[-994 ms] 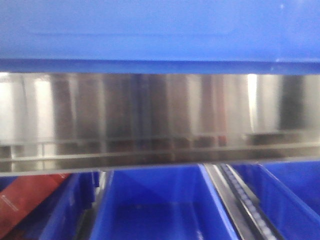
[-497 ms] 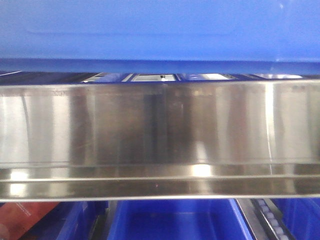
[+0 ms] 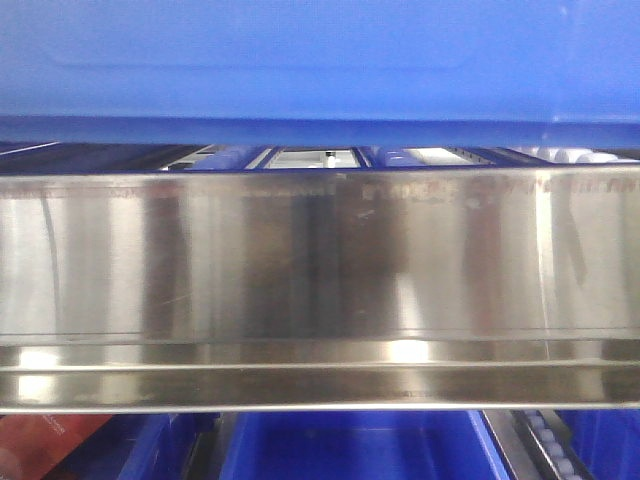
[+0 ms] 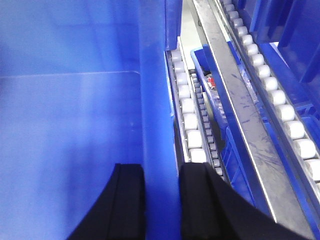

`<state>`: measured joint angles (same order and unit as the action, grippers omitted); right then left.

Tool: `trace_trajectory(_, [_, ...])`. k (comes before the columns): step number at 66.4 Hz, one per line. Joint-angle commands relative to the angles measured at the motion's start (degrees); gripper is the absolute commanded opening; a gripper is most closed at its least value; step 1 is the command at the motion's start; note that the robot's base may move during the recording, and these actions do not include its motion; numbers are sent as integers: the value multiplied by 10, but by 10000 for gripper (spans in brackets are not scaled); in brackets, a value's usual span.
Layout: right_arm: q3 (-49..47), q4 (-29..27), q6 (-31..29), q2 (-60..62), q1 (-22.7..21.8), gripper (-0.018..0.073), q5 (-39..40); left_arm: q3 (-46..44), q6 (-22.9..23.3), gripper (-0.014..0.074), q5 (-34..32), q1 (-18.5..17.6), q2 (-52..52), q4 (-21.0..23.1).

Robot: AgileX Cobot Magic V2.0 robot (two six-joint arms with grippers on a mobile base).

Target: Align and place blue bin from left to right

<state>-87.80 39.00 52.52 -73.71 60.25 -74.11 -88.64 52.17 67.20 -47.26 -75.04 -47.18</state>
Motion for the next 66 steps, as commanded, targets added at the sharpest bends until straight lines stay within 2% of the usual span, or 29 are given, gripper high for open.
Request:
trace_trajectory(1, [-6,6,6,2,10,-70,266,-6,3,-111,-113,-14,4,4])
trace_trajectory(42, [-6,6,6,1,5,-70,257,-6,3,-111,-118,-14,3,10])
trace_trajectory(53, [-6,6,6,0,-52,-70,255,-25,3,-111,-143,5,-21,69])
trace_trajectory(58, [-6,-6,-15,-4,-87,-70,266,-38,0,-111,-164,17,-44,71])
trace_trajectory(66, [-6,-22,-42,-13,-114,-70,298,-57,-10,-111,-206,33,-78,80])
